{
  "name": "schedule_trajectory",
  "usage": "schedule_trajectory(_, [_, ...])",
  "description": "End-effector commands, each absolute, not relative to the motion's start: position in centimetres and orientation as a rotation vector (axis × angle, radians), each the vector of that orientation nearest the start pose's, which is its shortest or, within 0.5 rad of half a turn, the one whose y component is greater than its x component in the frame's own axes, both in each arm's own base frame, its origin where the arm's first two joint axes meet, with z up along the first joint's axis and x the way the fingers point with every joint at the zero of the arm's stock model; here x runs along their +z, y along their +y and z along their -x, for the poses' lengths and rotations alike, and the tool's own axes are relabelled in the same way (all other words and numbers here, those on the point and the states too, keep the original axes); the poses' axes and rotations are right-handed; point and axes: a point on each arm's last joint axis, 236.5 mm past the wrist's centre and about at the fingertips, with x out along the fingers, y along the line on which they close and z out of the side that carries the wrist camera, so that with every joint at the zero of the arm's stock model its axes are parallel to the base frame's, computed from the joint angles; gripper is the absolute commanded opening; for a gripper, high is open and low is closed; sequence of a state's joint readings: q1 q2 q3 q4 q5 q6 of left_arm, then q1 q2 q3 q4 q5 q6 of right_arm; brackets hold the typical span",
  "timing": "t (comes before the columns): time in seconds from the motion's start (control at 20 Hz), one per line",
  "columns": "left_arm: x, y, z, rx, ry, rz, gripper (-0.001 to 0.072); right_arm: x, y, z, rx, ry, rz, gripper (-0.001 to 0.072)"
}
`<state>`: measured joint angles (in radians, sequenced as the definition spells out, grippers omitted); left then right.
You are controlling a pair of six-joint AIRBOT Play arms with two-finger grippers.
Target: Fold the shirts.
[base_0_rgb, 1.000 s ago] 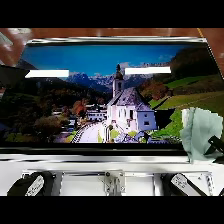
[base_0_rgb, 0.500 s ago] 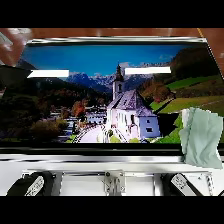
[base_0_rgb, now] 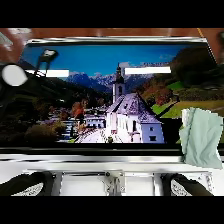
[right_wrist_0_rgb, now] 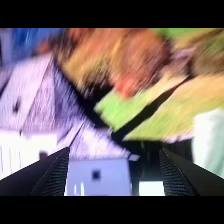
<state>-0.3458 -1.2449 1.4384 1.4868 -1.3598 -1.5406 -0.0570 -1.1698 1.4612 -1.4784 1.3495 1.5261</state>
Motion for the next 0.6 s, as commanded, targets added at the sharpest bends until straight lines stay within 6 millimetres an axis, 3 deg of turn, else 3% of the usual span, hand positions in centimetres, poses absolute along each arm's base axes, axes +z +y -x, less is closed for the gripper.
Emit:
schedule_trajectory(0.0, [7.1, -16.3, -36.3, -0.280, 1.294, -0.320, 0.0647, 7.1, 6.6, -35.0, 0.131, 1.424, 0.078, 0.0677])
schedule_trajectory(0.1, [7.1, -16.5, -36.8, -0.277, 1.278, -0.307, 0.0646, 5.8, 8.3, -34.6, 0.165, 1.471, 0.114, 0.0677])
schedule_trajectory(0.25, [7.0, -16.1, -36.7, -0.268, 1.289, -0.305, 0.0644, 5.6, 10.4, -34.9, 0.210, 1.442, 0.148, 0.0677])
schedule_trajectory(0.55, [6.9, -15.8, -36.3, -0.262, 1.311, -0.308, 0.0645, 5.7, 10.9, -34.9, 0.221, 1.431, 0.157, 0.0677])
